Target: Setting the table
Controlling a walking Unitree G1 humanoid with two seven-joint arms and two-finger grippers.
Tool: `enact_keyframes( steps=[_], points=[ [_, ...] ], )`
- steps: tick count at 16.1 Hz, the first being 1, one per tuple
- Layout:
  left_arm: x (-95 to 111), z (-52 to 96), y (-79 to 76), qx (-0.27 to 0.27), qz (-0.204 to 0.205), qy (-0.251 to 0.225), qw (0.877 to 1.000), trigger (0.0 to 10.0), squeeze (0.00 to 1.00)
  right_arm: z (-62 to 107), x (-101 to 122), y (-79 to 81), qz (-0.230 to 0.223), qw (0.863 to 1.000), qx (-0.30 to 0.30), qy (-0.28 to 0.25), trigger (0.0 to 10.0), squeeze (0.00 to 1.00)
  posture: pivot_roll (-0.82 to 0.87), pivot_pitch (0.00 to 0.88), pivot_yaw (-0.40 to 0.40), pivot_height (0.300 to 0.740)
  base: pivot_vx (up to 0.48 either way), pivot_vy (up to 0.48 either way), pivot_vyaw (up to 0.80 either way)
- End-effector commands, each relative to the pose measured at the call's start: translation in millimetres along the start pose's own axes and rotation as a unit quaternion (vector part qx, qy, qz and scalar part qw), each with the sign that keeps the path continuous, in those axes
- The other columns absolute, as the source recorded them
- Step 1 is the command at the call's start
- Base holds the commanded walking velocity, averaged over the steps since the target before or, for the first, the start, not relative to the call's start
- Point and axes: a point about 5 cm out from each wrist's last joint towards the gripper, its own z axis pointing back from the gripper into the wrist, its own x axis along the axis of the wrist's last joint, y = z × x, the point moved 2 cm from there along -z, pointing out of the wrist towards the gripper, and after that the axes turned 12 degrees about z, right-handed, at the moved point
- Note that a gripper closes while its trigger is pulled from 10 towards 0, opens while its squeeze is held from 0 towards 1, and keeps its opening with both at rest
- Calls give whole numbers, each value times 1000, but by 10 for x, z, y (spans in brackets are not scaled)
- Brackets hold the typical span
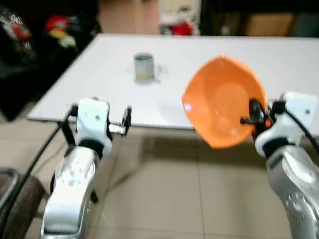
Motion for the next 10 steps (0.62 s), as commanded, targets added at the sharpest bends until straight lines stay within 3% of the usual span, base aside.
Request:
enact_keyframes(
  steps=[1, 6, 10],
  points=[
    [7, -19, -1, -2, -4, 2, 1000, 10000, 0, 4, 80, -26, -6, 1000, -3, -17, 10000, 0, 11, 0, -12, 740, 0, 398, 0],
    [15, -52, 53, 19, -2, 4, 1000, 10000, 0, -61, 94, 20, -39, 999, 19, -16, 10000, 0, 23, 0, -25, 740, 0, 60, 0],
    [5, -101, -15, -6, -11, 9, 1000, 10000, 0, -154, 133, 4, -45, 998, 19, -24, 10000, 0, 20, 0, -46, 740, 0, 0, 0]
  ],
)
